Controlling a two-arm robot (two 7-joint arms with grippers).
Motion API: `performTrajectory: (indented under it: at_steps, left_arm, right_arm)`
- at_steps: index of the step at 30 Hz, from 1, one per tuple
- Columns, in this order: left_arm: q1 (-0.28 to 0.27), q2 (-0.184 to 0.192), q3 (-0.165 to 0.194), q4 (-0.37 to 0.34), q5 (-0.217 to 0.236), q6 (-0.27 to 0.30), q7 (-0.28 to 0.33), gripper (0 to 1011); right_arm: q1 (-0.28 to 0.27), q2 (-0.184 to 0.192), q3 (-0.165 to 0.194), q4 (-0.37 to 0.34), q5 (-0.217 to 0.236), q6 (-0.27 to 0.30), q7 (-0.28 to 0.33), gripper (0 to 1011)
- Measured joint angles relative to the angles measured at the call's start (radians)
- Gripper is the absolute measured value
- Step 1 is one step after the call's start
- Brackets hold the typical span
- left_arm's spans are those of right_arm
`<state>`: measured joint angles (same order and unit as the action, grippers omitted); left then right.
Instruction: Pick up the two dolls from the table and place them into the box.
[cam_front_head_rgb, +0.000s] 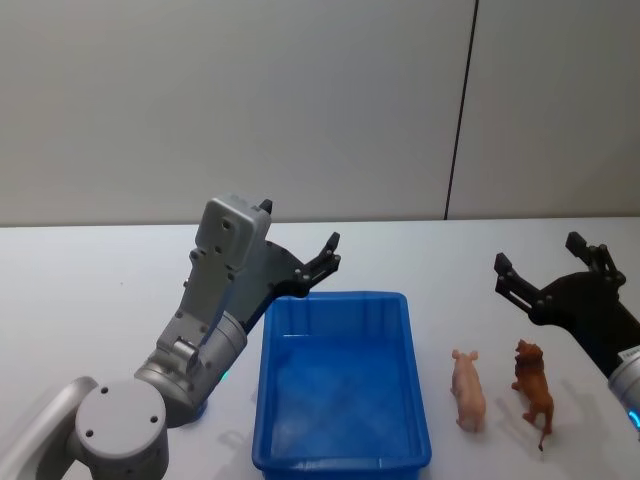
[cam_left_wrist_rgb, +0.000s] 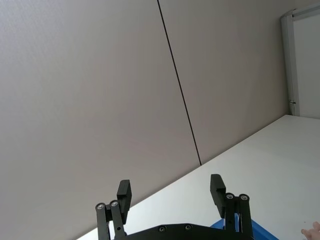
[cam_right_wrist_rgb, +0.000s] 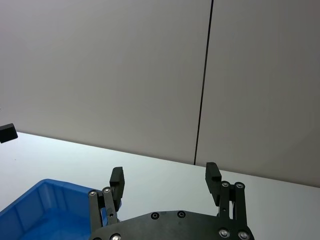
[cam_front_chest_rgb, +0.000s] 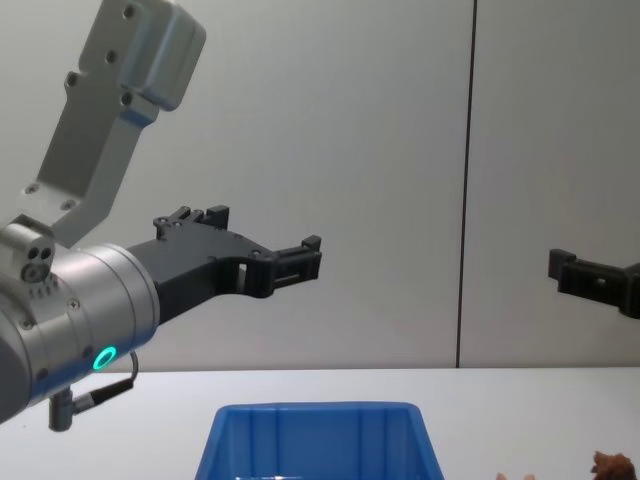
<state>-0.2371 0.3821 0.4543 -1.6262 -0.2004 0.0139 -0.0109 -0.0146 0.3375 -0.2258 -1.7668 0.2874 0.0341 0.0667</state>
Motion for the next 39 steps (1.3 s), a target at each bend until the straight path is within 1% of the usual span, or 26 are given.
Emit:
performTrajectory:
  at_steps: [33, 39]
  left_arm:
    - [0.000, 0.000, 0.000, 0.000, 0.000, 0.000, 0.000, 1001]
    - [0.000, 0.000, 0.000, 0.000, 0.000, 0.000, 0.000, 1001]
  right_arm:
    - [0.000, 0.001, 0.001, 0.000, 0.000, 0.000, 0.000, 1001]
    - [-0.013, 0.019, 0.015, -0.009, 0.016, 0.007, -0.003, 1001]
